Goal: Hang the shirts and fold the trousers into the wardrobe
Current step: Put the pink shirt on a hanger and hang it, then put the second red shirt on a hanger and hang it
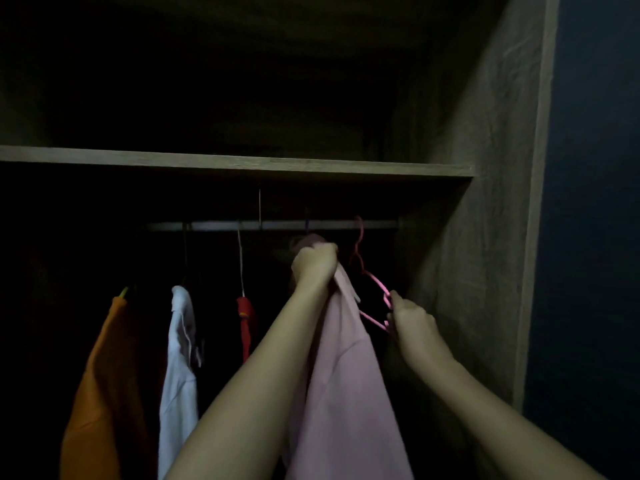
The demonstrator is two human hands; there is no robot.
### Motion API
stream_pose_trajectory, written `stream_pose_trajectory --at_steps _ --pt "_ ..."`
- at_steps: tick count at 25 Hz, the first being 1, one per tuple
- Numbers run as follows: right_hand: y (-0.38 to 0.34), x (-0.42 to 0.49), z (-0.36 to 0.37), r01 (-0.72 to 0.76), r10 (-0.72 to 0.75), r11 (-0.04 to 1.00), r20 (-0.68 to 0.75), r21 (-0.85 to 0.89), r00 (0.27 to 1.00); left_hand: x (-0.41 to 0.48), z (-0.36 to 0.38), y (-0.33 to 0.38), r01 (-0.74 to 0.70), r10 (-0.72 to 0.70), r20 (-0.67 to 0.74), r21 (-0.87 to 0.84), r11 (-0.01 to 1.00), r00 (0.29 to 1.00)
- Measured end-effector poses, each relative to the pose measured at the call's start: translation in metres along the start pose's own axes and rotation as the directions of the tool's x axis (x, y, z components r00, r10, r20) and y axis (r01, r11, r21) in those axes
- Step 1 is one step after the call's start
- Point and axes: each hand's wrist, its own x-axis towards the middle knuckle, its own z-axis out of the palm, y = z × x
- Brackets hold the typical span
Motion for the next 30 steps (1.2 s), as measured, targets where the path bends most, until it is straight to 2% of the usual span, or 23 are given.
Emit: stream_pose_trajectory --at_steps 3,7,11,17,21,24,26,28,30 --pt "0.005 -0.003 -0.007 0.041 -0.041 0.999 0.003 0.001 0.999 0.021 0.007 0.002 0.013 -0.014 0.003 0.085 0.996 1.0" --pt "0.004 -0.009 -0.015 0.088 -0.088 0.996 0.004 0.003 0.996 0.023 0.014 -0.027 0.094 -0.087 -0.059 0.134 0.986 0.994" --pt "-0.001 -0.01 -0.01 0.08 -0.08 0.997 0.018 -0.018 0.997 0.021 0.012 -0.034 0.06 -0.049 -0.05 0.266 0.962 0.998" --pt "-0.006 -0.027 -0.008 0.093 -0.093 0.994 -0.002 0.059 0.996 -0.015 -0.005 -0.039 -0.055 0.069 -0.007 0.532 0.845 0.998" --pt "-0.02 -0.07 -0.015 0.24 -0.237 0.966 -0.043 0.092 0.971 -0.079 -0.039 -0.05 -0.159 0.246 -0.046 0.645 0.748 0.968" --pt "-0.038 -0.117 -0.004 0.389 -0.395 0.889 -0.026 0.239 0.918 -0.143 -0.089 -0.081 -0.194 0.334 -0.096 0.652 0.733 0.938" --pt "-0.057 -0.164 0.018 0.39 -0.45 0.824 0.055 0.41 0.891 -0.199 -0.128 -0.116 -0.171 0.358 -0.159 0.659 0.733 0.92" --pt "-0.087 -0.22 0.042 0.363 -0.51 0.746 0.129 0.558 0.85 -0.255 -0.174 -0.156 -0.061 0.322 -0.242 0.706 0.705 0.915" --pt "-0.126 -0.28 0.056 0.312 -0.583 0.652 0.194 0.692 0.789 -0.314 -0.223 -0.196 0.124 0.216 -0.36 0.723 0.68 0.908"
